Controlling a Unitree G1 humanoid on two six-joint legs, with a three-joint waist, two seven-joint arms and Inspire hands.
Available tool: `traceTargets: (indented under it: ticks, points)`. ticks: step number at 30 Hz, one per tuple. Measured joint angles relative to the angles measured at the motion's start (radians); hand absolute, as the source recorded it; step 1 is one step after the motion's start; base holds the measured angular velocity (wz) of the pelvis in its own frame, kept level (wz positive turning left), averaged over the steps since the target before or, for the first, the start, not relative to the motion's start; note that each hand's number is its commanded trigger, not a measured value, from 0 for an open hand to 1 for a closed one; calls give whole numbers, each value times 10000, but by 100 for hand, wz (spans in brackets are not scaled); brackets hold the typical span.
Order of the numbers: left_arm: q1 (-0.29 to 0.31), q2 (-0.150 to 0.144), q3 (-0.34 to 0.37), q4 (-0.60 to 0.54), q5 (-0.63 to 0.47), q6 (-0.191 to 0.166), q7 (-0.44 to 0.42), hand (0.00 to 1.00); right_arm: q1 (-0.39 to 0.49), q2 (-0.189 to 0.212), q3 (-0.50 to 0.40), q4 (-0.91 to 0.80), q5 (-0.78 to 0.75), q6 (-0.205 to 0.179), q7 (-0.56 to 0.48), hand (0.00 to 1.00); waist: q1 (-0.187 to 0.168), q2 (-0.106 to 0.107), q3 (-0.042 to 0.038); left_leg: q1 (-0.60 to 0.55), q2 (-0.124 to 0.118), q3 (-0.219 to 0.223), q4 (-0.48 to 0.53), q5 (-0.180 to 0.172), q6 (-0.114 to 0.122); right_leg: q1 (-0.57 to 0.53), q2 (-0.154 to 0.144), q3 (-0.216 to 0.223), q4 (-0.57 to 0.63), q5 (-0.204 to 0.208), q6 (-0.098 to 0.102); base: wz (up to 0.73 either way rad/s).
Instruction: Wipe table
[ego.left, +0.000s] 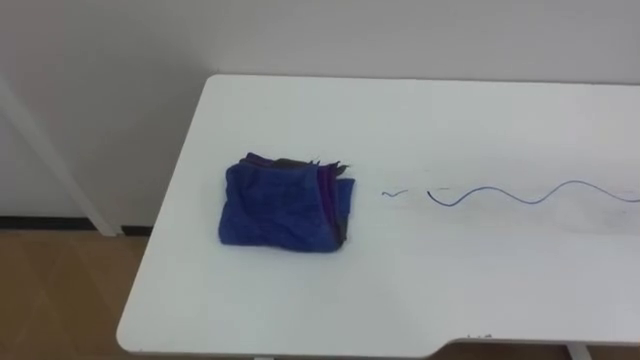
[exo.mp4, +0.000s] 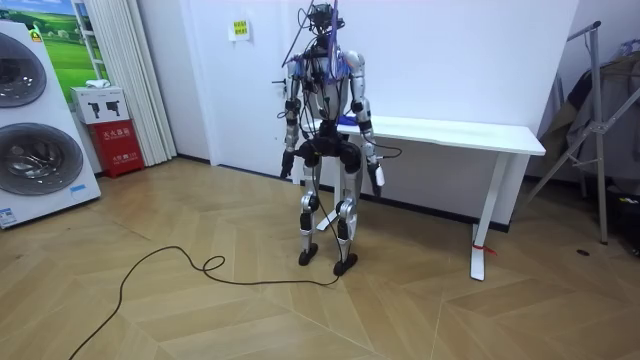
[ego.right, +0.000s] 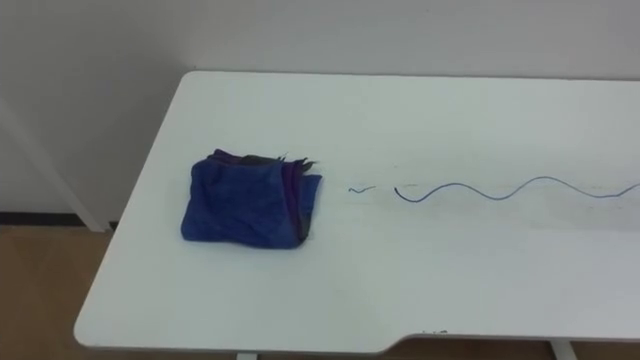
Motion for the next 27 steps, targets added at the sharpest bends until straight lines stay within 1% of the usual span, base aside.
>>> traceTargets:
  ticks: [2, 3, 5, 6, 7, 8, 9, 11, 12, 14, 15, 17, 18, 19, 20, 21, 22, 23, 24, 25, 26, 27]
  points:
    - [8, 3, 416, -16, -1, 3, -7, 0, 16, -2, -818, 249, 1194, 5, -277, 0, -84, -55, -3, 34, 8, -23, -12, 0, 0, 1, -2, 31, -20, 0, 0, 0]
    - [50, 3, 532, -17, -11, 4, 0, 0, 47, -5, -1033, 263, 1577, 4, -359, 0, -111, -65, -3, 61, 19, -26, -23, 0, 0, 13, -1, 16, -22, 0, 0, 6]
    - [204, -23, 1036, -301, -9, 37, 9, 0, 142, -11, -2169, 264, 2882, -9, -709, 0, -374, -139, 14, 78, 49, -64, -23, -1, -1, 121, 0, -55, -37, 0, 0, 5]
    - [238, -23, 1193, -375, -8, 42, 13, 0, 177, -23, -2479, 260, 3259, -17, -804, 0, -415, -163, 17, 80, 47, -60, -25, -1, -1, 123, 2, -60, -44, 0, 0, 3]
    - [340, 24, 1518, -412, -10, 23, 39, 0, 216, -78, -3130, 234, 3863, -6, -999, 0, -555, -219, 25, 86, 43, -60, -97, -1, -2, 134, 3, -71, -44, 0, 0, 0]
    - [350, 116, 1789, -418, 4, 23, 65, 0, 302, -140, -3682, 173, 4428, -29, -1246, 0, -601, -268, 21, 84, 47, -44, -100, 0, -4, 130, 11, -74, -44, 0, 0, 0]
    - [350, 153, 1946, -419, 4, 23, 85, 0, 332, -191, -3930, 173, 4648, -36, -1354, 0, -624, -288, 21, 83, 47, -33, -100, 0, -4, 126, 14, -71, -44, 0, 0, -5]
    - [316, 199, 2471, -418, 4, -6, 251, 0, 283, -560, -4946, 153, 5284, -38, -1880, 0, -740, -339, 5, 30, 51, -10, -108, -2, -2, 32, 3, -36, -8, 0, 0, -7]
    - [321, 220, 2544, -418, 4, -11, 263, 0, 281, -668, -5114, 105, 5371, -38, -2036, 0, -750, -351, 1, 27, 49, 18, -111, -2, -1, 12, 3, -21, -7, 0, 0, -12]
    - [359, 391, 2713, -418, 1, -42, 257, 0, 243, -1078, -5727, -392, 5432, -114, -2793, 0, -819, -423, -6, -7, -3, 123, -107, -2, -1, -56, 12, 52, 12, 0, 0, -12]
    - [364, 434, 2742, -418, 6, -52, 252, 0, 208, -1185, -5901, -574, 5426, -123, -2958, 0, -871, -480, -27, -21, -4, 122, -103, 0, -1, -69, 12, 51, 21, 0, -1, -6]
    - [326, 549, 2743, -674, 21, -52, 245, 0, 29, -1658, -6040, -1621, 5286, -203, -3714, 0, -896, -555, -45, -134, -4, 180, -74, 1, 2, -237, -3, 72, 89, 2, -3, -8]
    - [340, 593, 2745, -709, 22, -78, 250, 0, -189, -1932, -6050, -1996, 5113, -360, -4105, 0, -870, -567, -36, -152, -2, 214, -74, 2, 3, -312, -2, 130, 159, 2, -3, -10]
    - [318, 612, 2745, -709, 21, -91, 251, 0, -322, -2048, -6073, -2166, 5013, -457, -4294, 0, -870, -570, -36, -152, -2, 232, -75, 2, 3, -326, -2, 148, 167, 2, -3, -8]
    - [271, 653, 2734, -706, 20, -131, 251, 0, -592, -2190, -6140, -2590, 4533, -578, -4615, 0, -877, -620, -37, -153, 0, 242, -77, 2, 3, -327, 5, 174, 161, 2, -3, -6]
    - [239, 720, 2606, -690, 34, -162, 251, 0, -765, -2241, -6118, -3160, 3945, -644, -4906, 0, -846, -625, -18, -159, 6, 261, -75, 3, 2, -341, 12, 186, 161, 2, -3, -4]
    - [229, 759, 2500, -685, 35, -189, 245, 0, -799, -2241, -6065, -3493, 3706, -732, -5045, 0, -821, -640, -16, -168, 9, 271, -75, 2, 2, -359, 15, 188, 165, 2, -3, 0]
    - [211, 804, 2334, -685, 32, -284, 233, 0, -837, -2242, -5896, -4087, 3291, -951, -5268, 0, -794, -664, -5, -217, 13, 297, -73, 3, 2, -406, 18, 187, 161, 3, -4, 0]
    - [212, 806, 2297, -685, 33, -334, 221, 0, -882, -2240, -5822, -4365, 3058, -1023, -5359, 0, -756, -678, -3, -251, 15, 318, -76, 3, 1, -446, 22, 207, 164, 4, -6, -8]
    - [232, 799, 2198, -707, -3, -344, 199, 0, -974, -2236, -5789, -4974, 2597, -1036, -5488, 0, -624, -680, -11, -308, 18, 400, -58, 7, -2, -571, 27, 261, 188, 5, -8, -15]
    - [253, 799, 2025, -766, -34, -339, 200, 0, -1005, -2238, -5600, -5756, 2088, -1031, -5673, 0, -556, -725, -9, -366, 14, 445, -17, 10, -2, -642, 31, 321, 198, 6, -9, -15]
    - [256, 805, 1918, -816, -52, -340, 214, 0, -996, -2238, -5401, -6186, 1801, -1035, -5787, 0, -547, -719, -10, -410, 13, 451, -5, 10, -2, -692, 31, 330, 204, 6, -9, -9]
